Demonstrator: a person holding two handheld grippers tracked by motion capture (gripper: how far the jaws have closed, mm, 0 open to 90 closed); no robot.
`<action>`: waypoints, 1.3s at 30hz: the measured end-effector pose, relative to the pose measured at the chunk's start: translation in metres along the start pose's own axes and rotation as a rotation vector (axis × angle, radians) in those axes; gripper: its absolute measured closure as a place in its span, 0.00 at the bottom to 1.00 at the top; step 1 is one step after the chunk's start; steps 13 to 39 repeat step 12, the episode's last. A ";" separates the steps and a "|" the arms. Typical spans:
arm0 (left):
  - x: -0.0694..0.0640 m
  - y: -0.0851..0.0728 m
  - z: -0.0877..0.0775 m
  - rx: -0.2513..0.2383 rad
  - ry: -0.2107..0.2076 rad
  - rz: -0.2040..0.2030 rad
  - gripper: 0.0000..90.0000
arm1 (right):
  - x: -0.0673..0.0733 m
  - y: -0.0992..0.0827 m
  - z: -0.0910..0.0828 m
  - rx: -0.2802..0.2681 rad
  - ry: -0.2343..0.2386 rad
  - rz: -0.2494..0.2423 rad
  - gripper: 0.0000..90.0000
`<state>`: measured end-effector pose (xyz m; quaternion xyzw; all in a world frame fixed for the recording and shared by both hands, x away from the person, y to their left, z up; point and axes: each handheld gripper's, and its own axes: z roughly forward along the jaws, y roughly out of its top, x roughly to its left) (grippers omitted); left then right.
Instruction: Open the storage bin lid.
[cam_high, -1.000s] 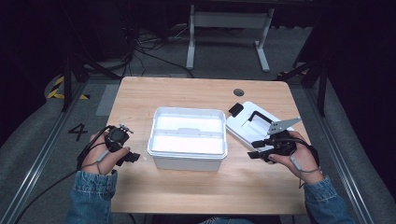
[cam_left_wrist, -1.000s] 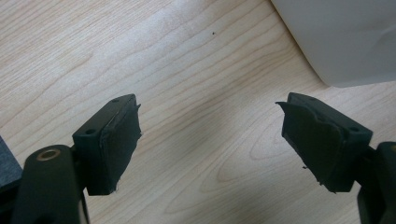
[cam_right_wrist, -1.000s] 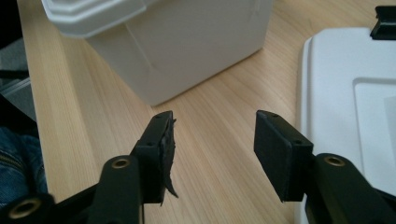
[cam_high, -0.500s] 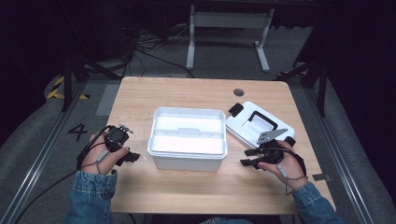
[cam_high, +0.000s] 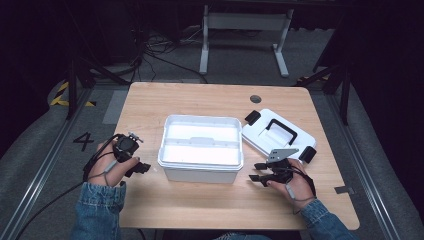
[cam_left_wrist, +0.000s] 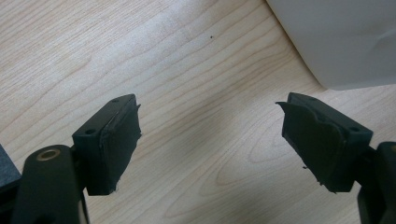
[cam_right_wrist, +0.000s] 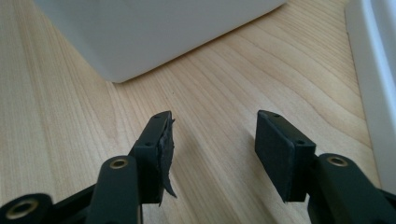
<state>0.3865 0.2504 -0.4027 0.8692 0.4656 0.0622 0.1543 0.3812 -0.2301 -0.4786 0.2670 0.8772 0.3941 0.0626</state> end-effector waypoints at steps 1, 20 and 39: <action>-0.001 0.000 0.001 -0.005 -0.006 -0.012 0.22 | 0.001 0.000 0.001 -0.005 -0.001 -0.005 0.52; -0.002 0.001 0.002 -0.001 -0.008 -0.009 0.22 | 0.006 -0.006 0.005 -0.050 -0.034 -0.068 0.44; -0.002 0.001 0.002 -0.001 -0.008 -0.009 0.22 | 0.006 -0.006 0.005 -0.050 -0.034 -0.068 0.44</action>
